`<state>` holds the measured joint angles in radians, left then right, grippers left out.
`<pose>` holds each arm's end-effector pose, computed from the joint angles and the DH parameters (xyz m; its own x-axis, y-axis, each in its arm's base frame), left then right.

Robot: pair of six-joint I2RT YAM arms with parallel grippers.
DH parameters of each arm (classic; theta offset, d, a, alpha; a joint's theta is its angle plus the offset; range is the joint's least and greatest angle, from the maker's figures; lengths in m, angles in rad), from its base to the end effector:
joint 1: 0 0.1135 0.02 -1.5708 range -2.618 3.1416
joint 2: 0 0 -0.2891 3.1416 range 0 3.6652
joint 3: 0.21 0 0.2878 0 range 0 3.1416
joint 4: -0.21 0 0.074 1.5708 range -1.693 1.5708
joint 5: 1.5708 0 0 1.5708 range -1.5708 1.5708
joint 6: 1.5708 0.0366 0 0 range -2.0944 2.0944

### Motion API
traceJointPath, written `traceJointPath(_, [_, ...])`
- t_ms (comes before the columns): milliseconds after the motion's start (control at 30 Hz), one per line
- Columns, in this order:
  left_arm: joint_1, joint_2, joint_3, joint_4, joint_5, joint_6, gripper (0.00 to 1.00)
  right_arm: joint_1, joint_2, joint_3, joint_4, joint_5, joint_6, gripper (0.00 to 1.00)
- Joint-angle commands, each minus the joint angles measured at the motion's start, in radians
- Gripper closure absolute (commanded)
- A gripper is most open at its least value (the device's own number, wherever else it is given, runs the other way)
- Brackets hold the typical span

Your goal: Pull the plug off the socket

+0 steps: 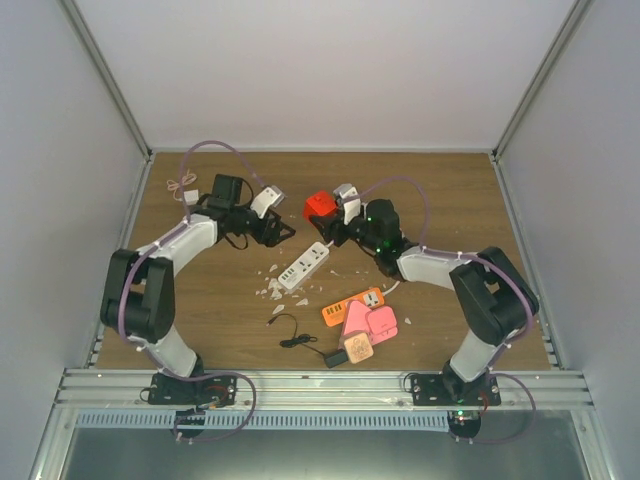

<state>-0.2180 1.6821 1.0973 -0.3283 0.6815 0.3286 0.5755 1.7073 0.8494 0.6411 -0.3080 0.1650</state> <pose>0.3685 -0.1052 0.2144 -0.5558 0.3798 -0.7395 0.7642 0.5836 -0.2746 0.3255 0.2244 0.2028 -0.3040 -0.0106 -0.9526 -0.7269 0.6489 0.2247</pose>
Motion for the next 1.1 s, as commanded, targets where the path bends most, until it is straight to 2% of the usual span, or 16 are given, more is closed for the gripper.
traceJointPath(0, [-0.001, -0.12, -0.045, 0.161, 0.003, 0.059, 0.2, -0.031, -0.043, 0.06, -0.02, -0.048, 0.069, 0.78])
traceJointPath(200, [-0.018, -0.248, -0.135, 0.358, -0.021, 0.12, 0.08, -0.052, -0.074, 0.09, -0.024, -0.101, 0.117, 0.77])
traceJointPath(467, [-0.133, -0.316, -0.18, 0.553, -0.116, 0.104, 0.06, -0.06, -0.091, 0.118, 0.02, -0.17, 0.207, 0.75])
traceJointPath(700, [-0.22, -0.291, -0.151, 0.587, -0.223, 0.093, 0.06, -0.059, -0.109, 0.118, 0.054, -0.201, 0.267, 0.74])
traceJointPath(1067, [-0.239, -0.296, -0.202, 0.64, -0.294, 0.096, 0.07, -0.061, -0.142, 0.069, 0.117, -0.261, 0.294, 0.74])
